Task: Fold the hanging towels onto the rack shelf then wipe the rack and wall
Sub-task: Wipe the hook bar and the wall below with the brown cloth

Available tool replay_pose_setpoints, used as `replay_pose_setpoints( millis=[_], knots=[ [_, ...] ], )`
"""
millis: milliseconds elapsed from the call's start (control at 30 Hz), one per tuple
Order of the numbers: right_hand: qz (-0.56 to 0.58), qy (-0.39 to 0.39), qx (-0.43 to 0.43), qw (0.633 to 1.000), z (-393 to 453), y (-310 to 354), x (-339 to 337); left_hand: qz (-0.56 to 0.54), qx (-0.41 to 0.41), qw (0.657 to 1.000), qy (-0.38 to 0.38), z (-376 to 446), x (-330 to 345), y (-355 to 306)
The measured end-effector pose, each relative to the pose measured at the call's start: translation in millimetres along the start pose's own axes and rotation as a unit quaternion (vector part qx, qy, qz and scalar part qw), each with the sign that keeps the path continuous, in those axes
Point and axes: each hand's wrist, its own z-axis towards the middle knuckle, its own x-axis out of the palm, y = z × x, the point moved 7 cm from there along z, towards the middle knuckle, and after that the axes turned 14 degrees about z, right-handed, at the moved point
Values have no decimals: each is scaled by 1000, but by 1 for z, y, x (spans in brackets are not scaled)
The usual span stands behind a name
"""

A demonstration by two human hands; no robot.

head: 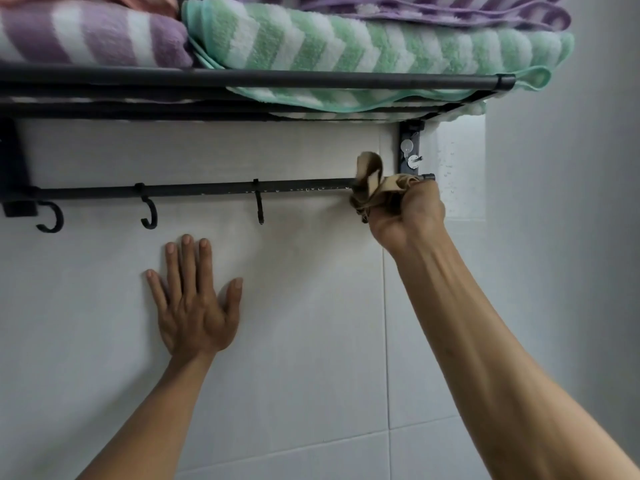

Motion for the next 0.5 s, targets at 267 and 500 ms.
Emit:
replay_pose_setpoints(
  millis=[267,500],
  knots=[
    [24,-1,-12,1000,-2,13,1,-5,-6,1000,8,3,-1,4],
    [-26,-56,0,998,24,14,-14,-7,-3,1000,13,2,1,3]
  ],
)
